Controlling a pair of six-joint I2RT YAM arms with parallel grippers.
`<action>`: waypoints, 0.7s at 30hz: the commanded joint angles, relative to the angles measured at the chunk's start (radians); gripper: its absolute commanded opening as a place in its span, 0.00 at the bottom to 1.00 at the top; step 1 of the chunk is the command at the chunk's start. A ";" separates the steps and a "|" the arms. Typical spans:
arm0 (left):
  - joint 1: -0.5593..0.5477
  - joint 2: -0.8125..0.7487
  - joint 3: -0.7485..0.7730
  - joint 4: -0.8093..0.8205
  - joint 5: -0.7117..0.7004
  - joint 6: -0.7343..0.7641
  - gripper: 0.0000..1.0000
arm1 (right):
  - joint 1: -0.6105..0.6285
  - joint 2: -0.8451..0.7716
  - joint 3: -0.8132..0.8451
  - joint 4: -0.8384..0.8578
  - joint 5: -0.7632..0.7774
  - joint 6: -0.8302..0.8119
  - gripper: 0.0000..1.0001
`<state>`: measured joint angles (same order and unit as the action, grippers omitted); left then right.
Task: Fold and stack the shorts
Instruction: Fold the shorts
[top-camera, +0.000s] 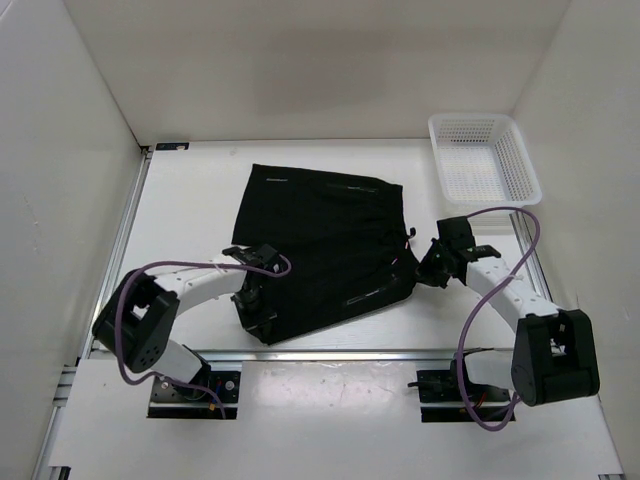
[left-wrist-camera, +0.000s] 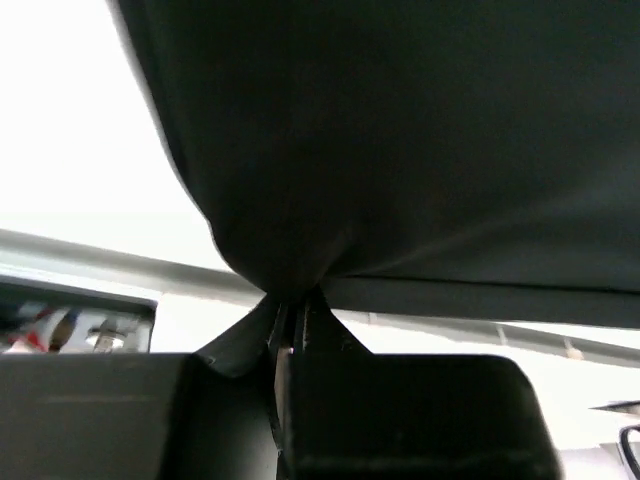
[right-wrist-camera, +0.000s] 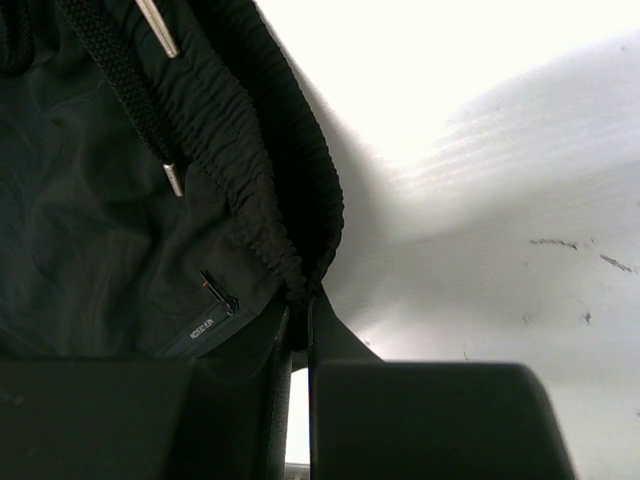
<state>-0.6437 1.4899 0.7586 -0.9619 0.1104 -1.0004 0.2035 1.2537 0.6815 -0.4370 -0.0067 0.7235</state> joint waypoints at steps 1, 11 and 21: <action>-0.004 -0.127 0.140 -0.162 -0.113 -0.004 0.10 | 0.002 -0.045 0.044 -0.046 0.025 -0.021 0.00; 0.192 -0.191 0.583 -0.317 -0.255 0.112 0.10 | 0.002 -0.189 0.088 -0.181 0.047 -0.058 0.00; 0.429 0.133 1.077 -0.276 -0.253 0.266 0.10 | 0.002 -0.102 0.309 -0.273 0.039 -0.067 0.00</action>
<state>-0.2764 1.5745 1.6875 -1.2541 -0.0845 -0.8066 0.2123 1.1175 0.9165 -0.6498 -0.0223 0.6827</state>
